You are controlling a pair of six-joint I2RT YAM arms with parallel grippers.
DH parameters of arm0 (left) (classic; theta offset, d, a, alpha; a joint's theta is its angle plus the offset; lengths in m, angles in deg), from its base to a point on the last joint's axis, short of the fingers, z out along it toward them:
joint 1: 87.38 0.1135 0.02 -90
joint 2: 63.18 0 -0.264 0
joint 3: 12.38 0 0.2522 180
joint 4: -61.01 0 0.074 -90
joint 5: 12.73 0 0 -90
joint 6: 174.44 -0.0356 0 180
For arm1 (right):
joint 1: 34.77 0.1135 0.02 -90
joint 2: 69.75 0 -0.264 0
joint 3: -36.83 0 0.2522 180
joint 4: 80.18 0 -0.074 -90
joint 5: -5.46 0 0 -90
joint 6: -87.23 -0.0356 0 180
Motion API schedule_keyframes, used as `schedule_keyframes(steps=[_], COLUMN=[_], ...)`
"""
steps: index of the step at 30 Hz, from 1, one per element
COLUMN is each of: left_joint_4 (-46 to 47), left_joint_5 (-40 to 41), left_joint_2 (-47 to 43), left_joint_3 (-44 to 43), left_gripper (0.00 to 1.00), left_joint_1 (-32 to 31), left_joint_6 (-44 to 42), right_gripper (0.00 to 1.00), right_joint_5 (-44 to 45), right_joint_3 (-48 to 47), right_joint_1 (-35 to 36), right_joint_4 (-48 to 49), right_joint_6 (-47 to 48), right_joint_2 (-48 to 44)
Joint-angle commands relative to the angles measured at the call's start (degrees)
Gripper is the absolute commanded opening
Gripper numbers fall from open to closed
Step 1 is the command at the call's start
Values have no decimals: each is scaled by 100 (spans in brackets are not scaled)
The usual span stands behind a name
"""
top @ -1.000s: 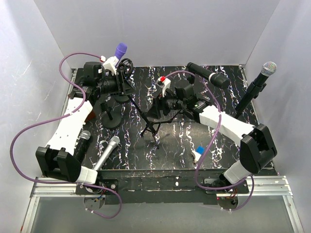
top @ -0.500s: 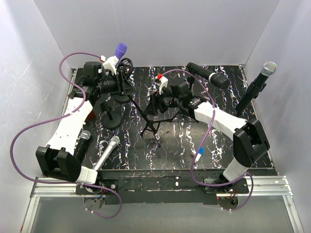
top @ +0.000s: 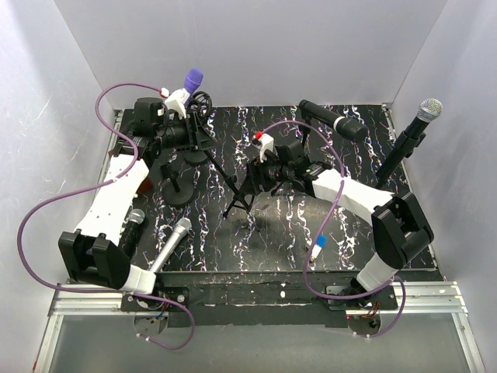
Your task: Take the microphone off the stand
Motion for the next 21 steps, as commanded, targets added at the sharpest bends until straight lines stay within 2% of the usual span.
schedule_keyframes(steps=[1,6,10,12,14,21], left_joint_4=[198,277,199,128,145,795], left_joint_5=[-203,-142,95,192,288,402], left_joint_2=[-90,50,340,359,298,-221], left_joint_3=[-317,-702,-1344,-1398,-1206,33], left_gripper=[0,0,0,0,0,0], left_joint_1=[19,11,-138,-279,-428,-798], left_joint_6=[36,-323,-1166,-1789,-2273,-2679], right_gripper=[69,69,70,70,70,70], right_joint_5=[-24,-612,-876,-956,-965,-983], right_joint_3=[190,366,436,463,507,674], right_joint_1=[-84,-75,-75,-75,-75,-84], right_joint_4=[94,121,51,-37,-116,-309], right_joint_6=[465,1080,1580,1801,1916,2241], right_joint_2=[-386,-755,-1107,-1256,-1362,-1670])
